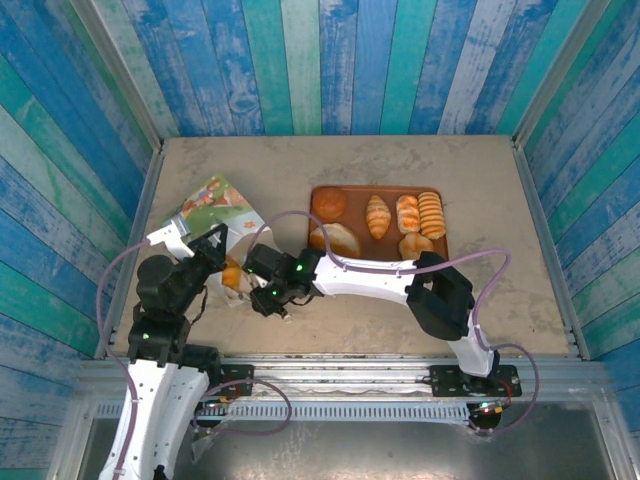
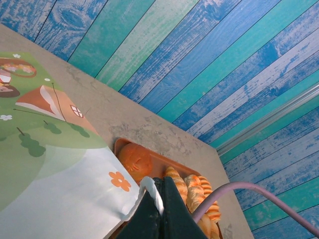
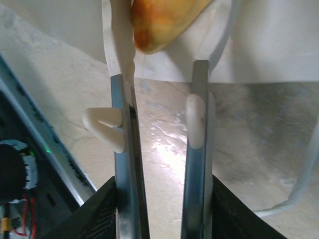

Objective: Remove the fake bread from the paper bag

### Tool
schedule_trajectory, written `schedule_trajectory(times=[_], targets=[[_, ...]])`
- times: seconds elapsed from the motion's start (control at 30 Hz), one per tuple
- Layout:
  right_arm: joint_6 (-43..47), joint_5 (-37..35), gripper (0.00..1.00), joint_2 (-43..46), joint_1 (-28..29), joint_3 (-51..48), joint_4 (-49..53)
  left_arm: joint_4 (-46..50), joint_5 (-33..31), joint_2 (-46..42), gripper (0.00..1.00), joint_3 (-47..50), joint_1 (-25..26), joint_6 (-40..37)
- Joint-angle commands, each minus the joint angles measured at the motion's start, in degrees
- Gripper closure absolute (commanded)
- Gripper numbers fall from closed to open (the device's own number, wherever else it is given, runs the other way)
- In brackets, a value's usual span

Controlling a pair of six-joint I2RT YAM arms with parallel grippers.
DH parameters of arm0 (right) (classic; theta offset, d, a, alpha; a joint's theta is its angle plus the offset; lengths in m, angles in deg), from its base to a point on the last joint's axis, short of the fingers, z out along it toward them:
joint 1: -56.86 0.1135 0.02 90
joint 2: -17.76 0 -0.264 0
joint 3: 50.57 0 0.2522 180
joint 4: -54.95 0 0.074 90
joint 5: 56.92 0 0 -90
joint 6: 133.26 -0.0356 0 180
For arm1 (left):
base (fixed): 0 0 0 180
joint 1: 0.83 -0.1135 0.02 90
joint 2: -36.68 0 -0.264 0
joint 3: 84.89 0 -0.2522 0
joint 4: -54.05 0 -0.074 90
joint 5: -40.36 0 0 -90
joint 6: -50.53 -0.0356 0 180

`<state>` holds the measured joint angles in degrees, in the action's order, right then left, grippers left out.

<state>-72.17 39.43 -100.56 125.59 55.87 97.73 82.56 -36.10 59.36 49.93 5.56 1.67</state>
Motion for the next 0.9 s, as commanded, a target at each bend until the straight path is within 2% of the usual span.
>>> schedule_trajectory(times=[0.0, 0.2, 0.5, 0.87], targets=[[1.9, -6.3, 0.61, 4.9, 0.2, -0.6, 3.4, -0.5, -1.3, 0.0, 1.0, 0.0, 0.2, -1.3], [6.2, -12.6, 0.62, 7.8, 0.0, -0.7, 7.1, 0.6, -1.9, 0.3, 1.0, -0.8, 0.2, -2.3], [11.1, -19.2, 0.61, 7.1, -0.1, 2.0, 12.4, 0.6, -1.6, 0.4, 1.0, -1.0, 0.2, -2.1], [11.6, -17.1, 0.5, 2.2, -1.9, 4.4, 12.5, -2.5, 1.3, 1.7, 1.0, 0.1, 0.2, 0.0]])
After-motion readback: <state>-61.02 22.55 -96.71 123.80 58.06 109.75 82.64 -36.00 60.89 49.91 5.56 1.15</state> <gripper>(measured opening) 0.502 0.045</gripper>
